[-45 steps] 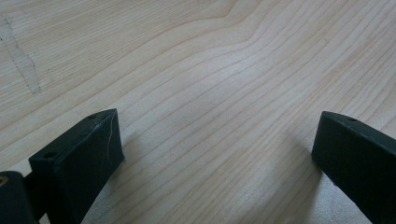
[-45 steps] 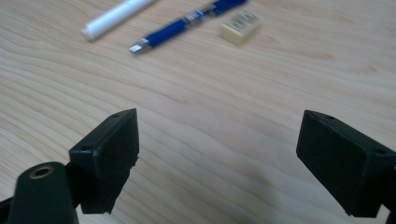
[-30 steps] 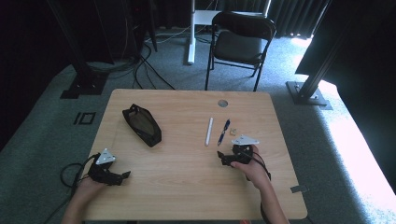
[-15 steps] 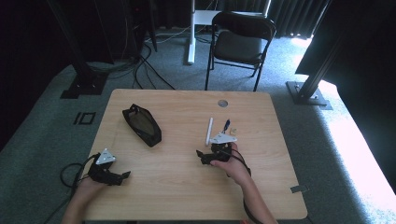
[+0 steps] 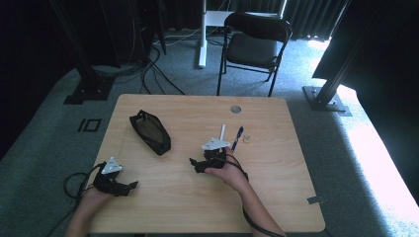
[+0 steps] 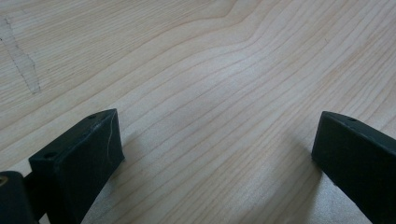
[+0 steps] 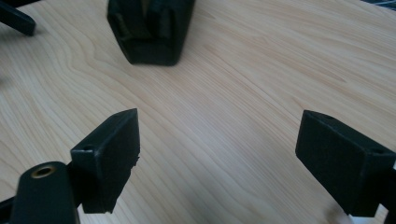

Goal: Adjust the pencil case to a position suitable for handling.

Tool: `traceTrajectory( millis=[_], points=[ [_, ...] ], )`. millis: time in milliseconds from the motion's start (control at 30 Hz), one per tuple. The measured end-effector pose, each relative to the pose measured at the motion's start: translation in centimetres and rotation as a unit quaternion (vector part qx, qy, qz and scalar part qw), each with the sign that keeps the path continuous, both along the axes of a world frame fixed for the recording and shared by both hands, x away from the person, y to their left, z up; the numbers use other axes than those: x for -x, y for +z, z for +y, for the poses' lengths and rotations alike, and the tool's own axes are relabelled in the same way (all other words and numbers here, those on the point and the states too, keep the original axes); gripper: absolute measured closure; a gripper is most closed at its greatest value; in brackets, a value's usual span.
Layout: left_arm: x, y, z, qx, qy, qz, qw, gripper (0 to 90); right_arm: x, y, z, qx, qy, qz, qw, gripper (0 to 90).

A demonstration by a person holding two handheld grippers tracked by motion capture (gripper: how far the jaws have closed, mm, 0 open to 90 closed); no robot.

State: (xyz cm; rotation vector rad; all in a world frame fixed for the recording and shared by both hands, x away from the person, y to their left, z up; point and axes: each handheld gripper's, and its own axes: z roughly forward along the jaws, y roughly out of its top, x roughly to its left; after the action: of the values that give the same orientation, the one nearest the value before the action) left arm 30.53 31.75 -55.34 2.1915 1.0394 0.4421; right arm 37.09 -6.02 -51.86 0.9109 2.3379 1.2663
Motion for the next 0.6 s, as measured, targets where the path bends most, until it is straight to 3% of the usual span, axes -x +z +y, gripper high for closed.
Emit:
traceTrajectory(
  millis=[433,500,600],
  points=[
    [0.0,0.0,0.0,0.000,-0.002,0.000,1.0000,2.1,-0.8,0.2,5.4,-0.007,0.037,-0.002,0.9993,15.0],
    [0.0,0.0,0.0,0.000,-0.002,0.000,1.0000,2.1,-0.8,0.2,5.4,-0.007,0.037,-0.002,0.9993,15.0],
    [0.0,0.0,0.0,-0.001,-0.002,0.000,1.0000,2.1,-1.0,0.2,7.0,-0.010,0.047,-0.007,0.9988,20.2]
  ],
)
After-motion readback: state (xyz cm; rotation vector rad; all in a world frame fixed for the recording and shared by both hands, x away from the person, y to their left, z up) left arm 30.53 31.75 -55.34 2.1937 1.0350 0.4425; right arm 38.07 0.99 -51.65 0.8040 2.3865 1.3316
